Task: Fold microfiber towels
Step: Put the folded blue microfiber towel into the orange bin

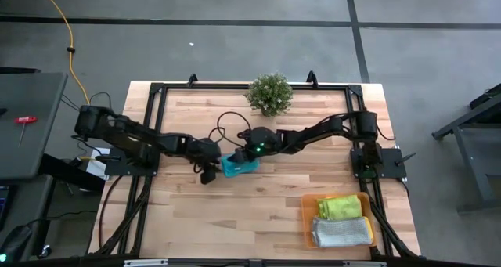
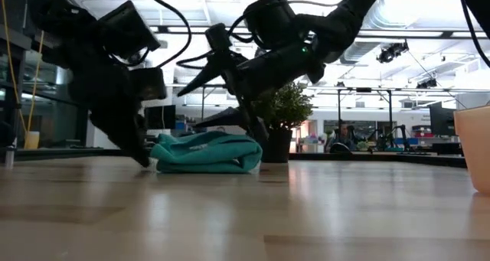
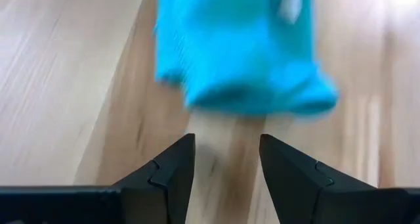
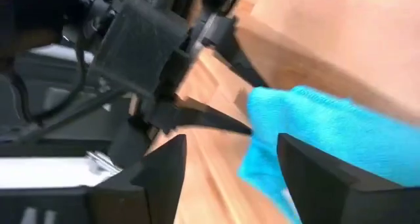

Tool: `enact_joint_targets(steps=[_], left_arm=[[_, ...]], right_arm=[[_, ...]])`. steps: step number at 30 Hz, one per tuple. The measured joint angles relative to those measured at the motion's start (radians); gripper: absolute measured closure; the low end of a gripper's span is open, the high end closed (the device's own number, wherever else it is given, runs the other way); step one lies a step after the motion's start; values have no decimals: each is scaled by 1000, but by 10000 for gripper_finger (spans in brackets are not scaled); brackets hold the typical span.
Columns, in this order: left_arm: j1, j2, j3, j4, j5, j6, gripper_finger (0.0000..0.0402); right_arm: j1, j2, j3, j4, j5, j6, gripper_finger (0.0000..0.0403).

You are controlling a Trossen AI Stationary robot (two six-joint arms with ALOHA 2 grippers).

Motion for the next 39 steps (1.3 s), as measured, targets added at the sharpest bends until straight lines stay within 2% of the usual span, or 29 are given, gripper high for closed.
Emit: enact_joint_targets(steps=[3,7,10,12,16,22,23,27,30,33,39], left_arm=[[15,-75,-1,-144,3,0,241],[20,-196,-1,-258,-1,0,241],[8,-288,-1,-225,-19,-21,241],[-5,-326,0,-148,-50,-29,241],[-33,-347,1,17,-146,-28,241],[-38,-249,1,110,-176,-28,241],[-41,-220,1,119,-168,-28,241],[-65,-104,1,187,-128,-27,241],[-89,-22,1,250,-126,-27,241],[-96,47,1,297,-127,-25,241],[-89,120,1,255,-128,99,241]], right_arm=[[-20,-44,-1,-100,-4,-99,168],[-38,-133,-1,-263,4,-283,167],[-34,-191,-1,-372,9,-436,167],[-16,-216,-1,-432,60,-508,171],[29,-214,-7,-482,179,-543,216],[78,-187,-51,-452,295,-534,382],[78,-187,-61,-436,296,-540,389],[75,-189,-103,-419,302,-498,378],[76,-184,-120,-400,300,-496,397],[76,-166,-130,-390,276,-483,395],[88,-129,-130,-404,222,-481,401]])
